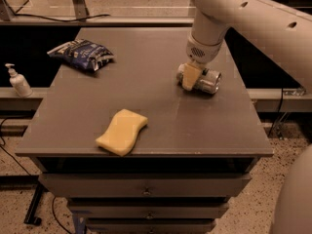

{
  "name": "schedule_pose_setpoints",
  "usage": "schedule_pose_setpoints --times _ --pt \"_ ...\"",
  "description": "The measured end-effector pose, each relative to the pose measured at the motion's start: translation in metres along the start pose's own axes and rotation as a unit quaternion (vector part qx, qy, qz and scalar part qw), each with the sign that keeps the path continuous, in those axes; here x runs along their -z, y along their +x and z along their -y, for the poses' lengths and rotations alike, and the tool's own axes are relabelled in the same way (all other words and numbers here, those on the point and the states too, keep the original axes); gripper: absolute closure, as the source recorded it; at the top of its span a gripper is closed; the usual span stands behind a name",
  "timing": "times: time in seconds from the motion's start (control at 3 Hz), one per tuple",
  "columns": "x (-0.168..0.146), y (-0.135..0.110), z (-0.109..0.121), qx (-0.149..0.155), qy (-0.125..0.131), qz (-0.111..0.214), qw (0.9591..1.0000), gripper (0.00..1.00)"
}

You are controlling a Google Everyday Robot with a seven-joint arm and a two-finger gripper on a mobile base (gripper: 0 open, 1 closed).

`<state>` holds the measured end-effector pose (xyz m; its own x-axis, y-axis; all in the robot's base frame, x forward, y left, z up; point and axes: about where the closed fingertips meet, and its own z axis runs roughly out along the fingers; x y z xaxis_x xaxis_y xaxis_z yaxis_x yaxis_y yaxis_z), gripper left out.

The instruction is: Place 7up can upright

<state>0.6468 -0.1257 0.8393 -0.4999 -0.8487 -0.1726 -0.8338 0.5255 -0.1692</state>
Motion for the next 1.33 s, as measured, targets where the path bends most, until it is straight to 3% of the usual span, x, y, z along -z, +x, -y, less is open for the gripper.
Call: schedule_pose_setpoints --times 0.33,0.67,1.0,1.33 --pt "0.002 0.003 -0.003 -0.005 -0.004 -0.009 0.9999 0.65" --pt "0.022 0.000 -0.006 -0.004 -0.009 0.017 0.9998 0.87" --pt "0.063 -0.013 -0.005 0.011 -0.016 0.091 0.9956 1.00" --pt "0.100 -0.022 -0.007 0.039 -0.033 0.190 0.9804 1.00"
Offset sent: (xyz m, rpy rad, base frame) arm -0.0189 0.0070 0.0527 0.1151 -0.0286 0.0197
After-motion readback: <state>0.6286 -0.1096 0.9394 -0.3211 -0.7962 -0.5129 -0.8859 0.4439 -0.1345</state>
